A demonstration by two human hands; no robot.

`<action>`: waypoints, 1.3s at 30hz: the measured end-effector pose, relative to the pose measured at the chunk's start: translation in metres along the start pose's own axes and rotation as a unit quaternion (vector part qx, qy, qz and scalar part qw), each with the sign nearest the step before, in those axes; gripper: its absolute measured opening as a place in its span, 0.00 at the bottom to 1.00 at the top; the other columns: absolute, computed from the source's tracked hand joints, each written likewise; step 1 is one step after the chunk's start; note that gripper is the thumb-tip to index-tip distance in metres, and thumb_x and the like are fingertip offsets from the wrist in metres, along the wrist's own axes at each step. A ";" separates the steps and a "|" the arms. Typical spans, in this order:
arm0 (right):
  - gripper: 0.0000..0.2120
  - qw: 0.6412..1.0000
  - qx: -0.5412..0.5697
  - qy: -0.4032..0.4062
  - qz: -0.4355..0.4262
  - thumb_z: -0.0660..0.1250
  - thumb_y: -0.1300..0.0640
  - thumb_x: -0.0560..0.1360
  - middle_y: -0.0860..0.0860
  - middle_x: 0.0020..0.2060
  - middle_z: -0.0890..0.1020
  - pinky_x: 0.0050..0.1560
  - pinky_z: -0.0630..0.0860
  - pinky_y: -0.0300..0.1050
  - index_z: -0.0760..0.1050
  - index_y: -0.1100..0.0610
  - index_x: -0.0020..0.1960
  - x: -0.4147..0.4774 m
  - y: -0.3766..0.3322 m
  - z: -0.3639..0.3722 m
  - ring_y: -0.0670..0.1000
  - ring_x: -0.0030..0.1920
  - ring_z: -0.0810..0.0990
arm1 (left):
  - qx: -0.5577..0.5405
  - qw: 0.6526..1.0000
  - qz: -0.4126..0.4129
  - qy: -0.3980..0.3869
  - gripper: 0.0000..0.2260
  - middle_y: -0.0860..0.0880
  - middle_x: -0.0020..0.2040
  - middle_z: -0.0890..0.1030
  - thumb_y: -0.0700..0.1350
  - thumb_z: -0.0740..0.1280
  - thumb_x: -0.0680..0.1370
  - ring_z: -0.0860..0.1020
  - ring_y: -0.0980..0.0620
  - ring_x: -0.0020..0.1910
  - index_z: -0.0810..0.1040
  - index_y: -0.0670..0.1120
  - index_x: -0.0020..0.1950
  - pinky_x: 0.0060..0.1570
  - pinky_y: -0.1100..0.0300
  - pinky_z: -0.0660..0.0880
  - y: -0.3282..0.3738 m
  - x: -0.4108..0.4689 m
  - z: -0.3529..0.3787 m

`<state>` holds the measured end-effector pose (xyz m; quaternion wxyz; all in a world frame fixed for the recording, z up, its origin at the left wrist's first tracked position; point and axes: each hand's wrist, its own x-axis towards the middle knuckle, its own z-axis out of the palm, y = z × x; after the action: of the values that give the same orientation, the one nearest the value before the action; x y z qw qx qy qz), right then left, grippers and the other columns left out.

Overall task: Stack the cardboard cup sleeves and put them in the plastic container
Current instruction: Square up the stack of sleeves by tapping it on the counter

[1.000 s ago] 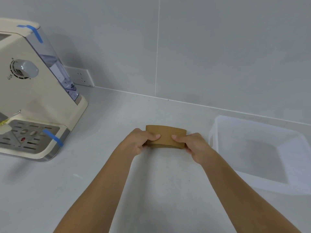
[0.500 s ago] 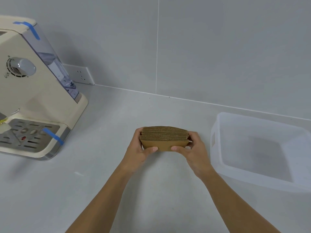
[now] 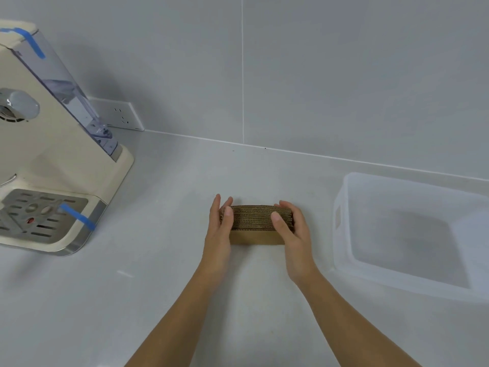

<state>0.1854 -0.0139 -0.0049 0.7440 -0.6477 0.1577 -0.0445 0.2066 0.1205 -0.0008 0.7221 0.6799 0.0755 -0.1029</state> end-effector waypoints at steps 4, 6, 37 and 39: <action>0.08 0.993 0.025 0.115 -0.006 0.65 0.55 0.75 0.47 0.34 0.75 0.42 0.69 0.36 0.73 0.56 0.39 0.009 -0.003 0.015 0.41 0.35 0.73 | -0.035 0.993 -0.015 0.112 0.15 0.60 0.58 0.75 0.54 0.53 0.81 0.70 0.60 0.61 0.70 0.55 0.66 0.58 0.65 0.65 0.006 -0.002 0.023; 0.10 0.989 0.037 0.144 -0.011 0.64 0.56 0.76 0.46 0.32 0.73 0.39 0.67 0.34 0.71 0.55 0.36 0.012 -0.005 0.018 0.39 0.32 0.70 | -0.045 0.988 0.014 0.145 0.11 0.59 0.52 0.77 0.49 0.55 0.81 0.73 0.59 0.55 0.76 0.52 0.56 0.50 0.68 0.68 0.008 -0.003 0.029; 0.12 0.994 0.021 0.101 -0.029 0.60 0.60 0.77 0.43 0.28 0.74 0.35 0.68 0.29 0.73 0.59 0.35 -0.002 0.005 0.003 0.42 0.33 0.71 | -0.007 0.984 0.068 0.164 0.11 0.53 0.36 0.76 0.40 0.57 0.80 0.73 0.62 0.35 0.74 0.43 0.39 0.37 0.70 0.69 -0.009 -0.005 0.026; 0.13 0.995 0.007 0.096 -0.035 0.60 0.60 0.78 0.42 0.28 0.72 0.34 0.67 0.30 0.72 0.60 0.35 -0.003 0.008 0.003 0.42 0.32 0.70 | 0.004 0.985 0.069 0.159 0.11 0.52 0.37 0.76 0.40 0.57 0.80 0.74 0.63 0.35 0.74 0.43 0.39 0.37 0.71 0.70 -0.011 -0.006 0.026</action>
<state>0.1821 -0.0091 -0.0118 0.7281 -0.6403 0.2052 -0.1333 0.1974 0.0938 -0.0085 0.7035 0.6942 0.1415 0.0564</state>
